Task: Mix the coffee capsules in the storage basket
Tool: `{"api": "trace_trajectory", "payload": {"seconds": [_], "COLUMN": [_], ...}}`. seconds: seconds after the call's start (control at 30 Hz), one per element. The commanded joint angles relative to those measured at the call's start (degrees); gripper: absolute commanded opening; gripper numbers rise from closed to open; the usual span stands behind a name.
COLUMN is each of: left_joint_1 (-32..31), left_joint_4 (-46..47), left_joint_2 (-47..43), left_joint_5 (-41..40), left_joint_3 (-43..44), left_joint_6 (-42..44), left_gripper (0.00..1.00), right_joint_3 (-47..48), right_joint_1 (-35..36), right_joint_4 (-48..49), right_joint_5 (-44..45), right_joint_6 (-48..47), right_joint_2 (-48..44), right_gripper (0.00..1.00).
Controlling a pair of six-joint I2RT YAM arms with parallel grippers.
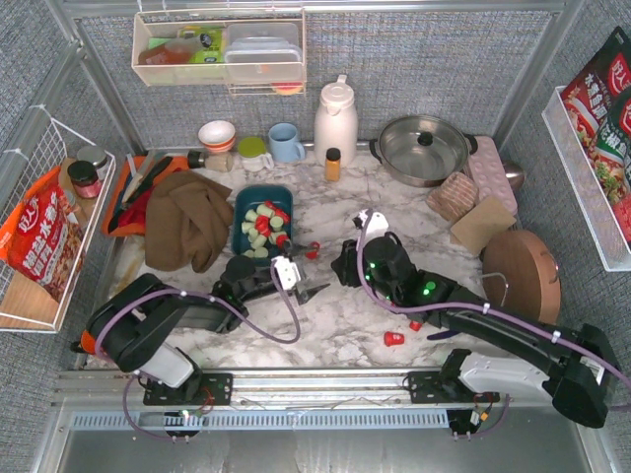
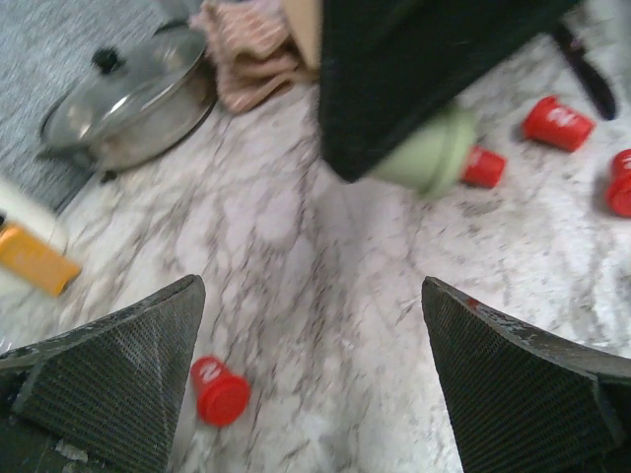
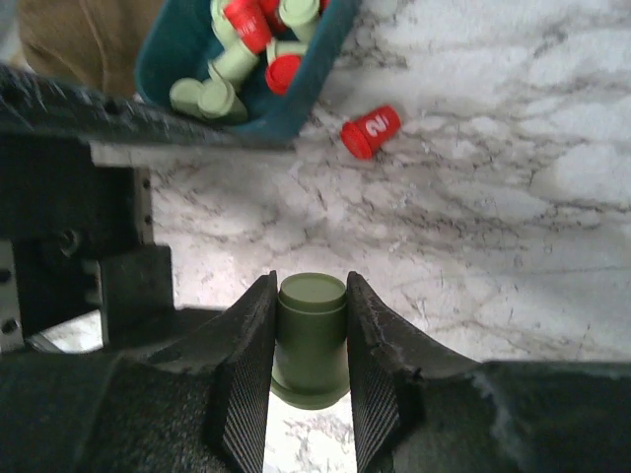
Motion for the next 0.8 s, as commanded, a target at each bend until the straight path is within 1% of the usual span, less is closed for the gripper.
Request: {"api": "trace_trajectory", "payload": {"seconds": [0.0, 0.2, 0.33, 0.53, 0.57, 0.63, 0.7, 0.77], "left_joint_1": [-1.2, -3.9, -6.1, -7.6, -7.7, -8.0, -8.2, -8.2], "left_joint_4": [13.1, 24.0, 24.3, 24.3, 24.3, 24.3, 24.3, 24.3], "left_joint_2": [3.4, 10.7, 12.4, 11.3, 11.1, 10.8, 10.5, 10.3], "left_joint_5": [10.3, 11.2, 7.7, 3.1, 2.7, 2.3, 2.0, 1.3], "left_joint_3": [0.8, 3.6, 4.9, 4.3, 4.1, 3.7, 3.3, 2.9], "left_joint_6": [0.6, -4.0, -1.6, 1.9, 2.6, 3.6, 4.1, 4.6], "left_gripper": [0.99, 0.99, 0.99, 0.99, 0.93, 0.75, 0.6, 0.5], "right_joint_3": [-2.0, -5.1, -6.1, -6.2, -6.2, -6.0, -6.0, -6.0], "right_joint_1": [0.1, 0.1, 0.1, 0.1, 0.1, 0.0, 0.1, 0.0], "right_joint_4": [9.3, 14.0, 14.9, 13.6, 13.2, 12.8, 12.7, 12.6], "right_joint_5": [0.6, -1.6, -2.6, -3.2, -3.3, -3.5, -3.6, -3.8], "right_joint_6": [-2.4, -2.1, -2.0, -1.2, -1.0, -0.6, -0.2, 0.0], "right_joint_2": [-2.2, -3.6, -4.3, -4.4, -4.2, -4.0, -3.7, -3.7], "right_gripper": [0.26, 0.26, 0.27, 0.27, 0.27, 0.27, 0.27, 0.27]}}
